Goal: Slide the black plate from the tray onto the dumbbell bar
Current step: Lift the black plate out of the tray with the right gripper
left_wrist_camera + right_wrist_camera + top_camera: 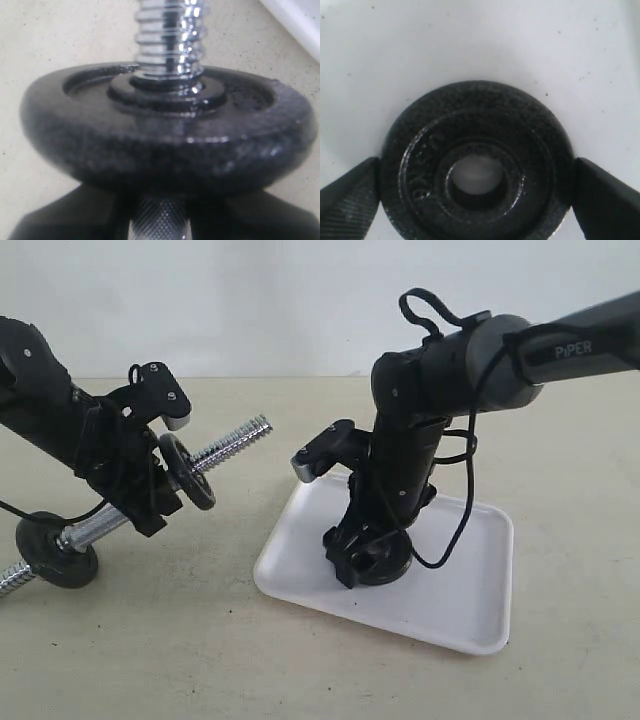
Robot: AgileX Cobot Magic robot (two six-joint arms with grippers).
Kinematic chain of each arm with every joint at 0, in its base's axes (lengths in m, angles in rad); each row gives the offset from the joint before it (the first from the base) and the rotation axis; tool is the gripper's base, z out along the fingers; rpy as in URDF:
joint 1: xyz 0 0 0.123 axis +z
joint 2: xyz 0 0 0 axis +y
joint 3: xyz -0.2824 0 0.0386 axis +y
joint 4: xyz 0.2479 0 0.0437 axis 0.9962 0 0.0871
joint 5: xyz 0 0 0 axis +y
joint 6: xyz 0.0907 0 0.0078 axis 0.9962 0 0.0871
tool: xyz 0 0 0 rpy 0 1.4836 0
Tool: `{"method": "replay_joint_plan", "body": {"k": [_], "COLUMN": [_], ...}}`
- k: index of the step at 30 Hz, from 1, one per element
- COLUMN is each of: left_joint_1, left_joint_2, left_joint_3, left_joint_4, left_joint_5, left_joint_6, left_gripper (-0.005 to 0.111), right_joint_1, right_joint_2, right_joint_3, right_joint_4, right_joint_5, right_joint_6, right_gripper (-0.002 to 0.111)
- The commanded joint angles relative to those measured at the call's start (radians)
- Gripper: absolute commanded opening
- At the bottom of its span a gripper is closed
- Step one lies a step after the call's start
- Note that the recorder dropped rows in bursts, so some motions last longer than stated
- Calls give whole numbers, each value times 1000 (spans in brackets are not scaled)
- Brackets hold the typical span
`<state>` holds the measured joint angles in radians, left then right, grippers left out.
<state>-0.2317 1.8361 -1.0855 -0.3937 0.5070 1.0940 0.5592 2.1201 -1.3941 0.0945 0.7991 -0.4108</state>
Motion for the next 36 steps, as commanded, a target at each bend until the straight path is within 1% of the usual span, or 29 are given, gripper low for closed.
{"method": "replay_joint_plan", "body": {"k": [1,4,8,11,14,16,18,19,20,21,23,24,26,27,28,30,33,36], "left_joint_1": [3,3,3,3,3,3,3,3,3,3,3,3,3,3,3,3,3,1], "left_joint_2": [-54,-54,-55,-56,-69,-79,-94,-105,-112,-120,-123,-123,-123,-123,-123,-123,-125,-125], "left_joint_3": [-23,-23,-23,-23,-23,-23,-23,-23,-23,-23,-23,-23,-23,-23,-23,-23,-23,-23], "left_joint_4": [-29,-29,-29,-57,-150,-194,-201,-201,-195,-192,-192,-194,-194,-194,-194,-197,-237,-245], "left_joint_5": [-54,-36,16,78,98,101,97,92,92,92,92,92,103,112,132,146,162,182], "left_joint_6": [0,0,3,78,182,224,232,232,235,235,239,238,238,238,255,259,261,276], "left_gripper": [4,4,4,4,4,4,4,4,4,4,4,4,4,4,4,4,4,4], "right_joint_1": [-4,-5,-43,-69,-113,-150,-189,-229,-252,-297,-360,-376,-453,-472,-505,-529,-528,-528], "right_joint_2": [11,-65,-183,-233,-256,-258,-258,-258,-258,-258,-258,-258,-258,-258,-258,-258,-258,-258], "right_joint_3": [7,5,5,5,5,5,5,5,5,5,5,5,5,5,5,5,5,5], "right_joint_4": [32,20,58,96,228,358,473,576,627,700,768,785,903,946,1028,1092,1090,1118], "right_joint_5": [94,76,44,35,33,58,96,150,172,212,279,298,399,422,422,422,422,422], "right_joint_6": [21,19,25,-14,-136,-269,-348,-431,-477,-528,-590,-606,-707,-741,-788,-804,-804,-782], "right_gripper": [1,1,1,1,1,1,1,1,1,1,1,1,1,1,1,1,1,1]}}
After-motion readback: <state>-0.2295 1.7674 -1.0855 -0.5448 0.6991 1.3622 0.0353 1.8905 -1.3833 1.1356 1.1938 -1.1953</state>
